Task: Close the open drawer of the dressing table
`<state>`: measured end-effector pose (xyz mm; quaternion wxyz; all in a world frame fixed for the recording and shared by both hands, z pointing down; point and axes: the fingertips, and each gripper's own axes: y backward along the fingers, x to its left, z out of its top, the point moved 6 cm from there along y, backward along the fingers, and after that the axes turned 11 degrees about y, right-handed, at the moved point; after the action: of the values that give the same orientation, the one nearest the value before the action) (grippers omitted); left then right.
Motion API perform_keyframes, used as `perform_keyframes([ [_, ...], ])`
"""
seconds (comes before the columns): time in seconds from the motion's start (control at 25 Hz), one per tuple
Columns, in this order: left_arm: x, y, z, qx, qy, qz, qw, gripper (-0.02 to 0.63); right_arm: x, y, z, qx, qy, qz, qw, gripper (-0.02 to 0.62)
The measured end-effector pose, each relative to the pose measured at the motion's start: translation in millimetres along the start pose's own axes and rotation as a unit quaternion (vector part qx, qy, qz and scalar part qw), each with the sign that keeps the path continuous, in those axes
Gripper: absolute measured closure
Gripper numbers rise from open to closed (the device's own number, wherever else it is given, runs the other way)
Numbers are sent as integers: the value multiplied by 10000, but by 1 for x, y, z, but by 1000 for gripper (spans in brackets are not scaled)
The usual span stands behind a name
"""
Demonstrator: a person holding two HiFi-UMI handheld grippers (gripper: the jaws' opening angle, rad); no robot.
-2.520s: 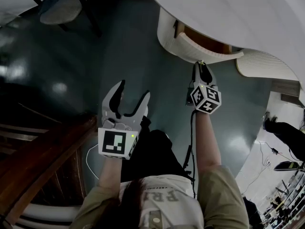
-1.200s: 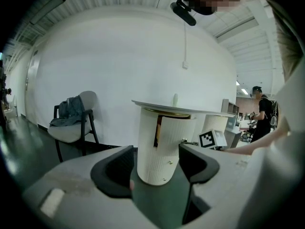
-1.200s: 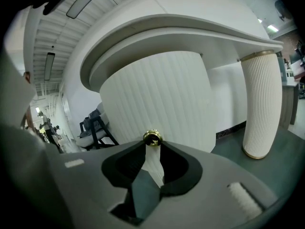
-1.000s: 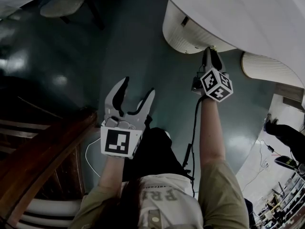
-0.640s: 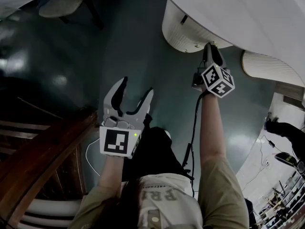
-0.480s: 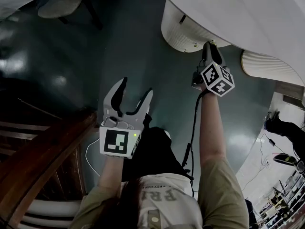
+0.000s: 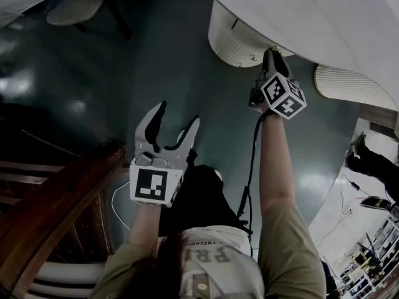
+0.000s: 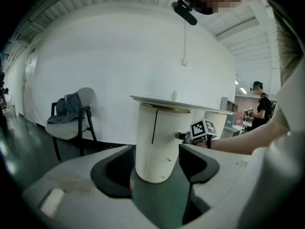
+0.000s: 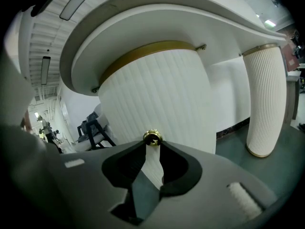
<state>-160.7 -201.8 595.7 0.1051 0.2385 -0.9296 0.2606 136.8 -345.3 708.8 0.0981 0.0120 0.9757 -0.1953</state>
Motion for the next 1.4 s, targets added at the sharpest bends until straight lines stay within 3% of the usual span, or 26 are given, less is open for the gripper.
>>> perform_keyframes([
  [0.64,-7,-10,-3,111,-64,-35,9999,295,-1,-7,4,-49,-137,64,9999,500],
  [1.04,-18,0,8,295,-43,-95,9995,295,0,-7,3,205,-72,202,9996,489],
  [1.08,-19,1,11,334,-60,-96,9994,295,1,-7,2,220,-54,222,9995,471],
  [1.16,-22,5,16,382,-122,-101,9991,295,5,-6,-3,306,-42,350,9989,310],
  [1.4,-30,23,45,408,-153,-35,9990,295,19,25,-1,378,81,330,9987,232],
])
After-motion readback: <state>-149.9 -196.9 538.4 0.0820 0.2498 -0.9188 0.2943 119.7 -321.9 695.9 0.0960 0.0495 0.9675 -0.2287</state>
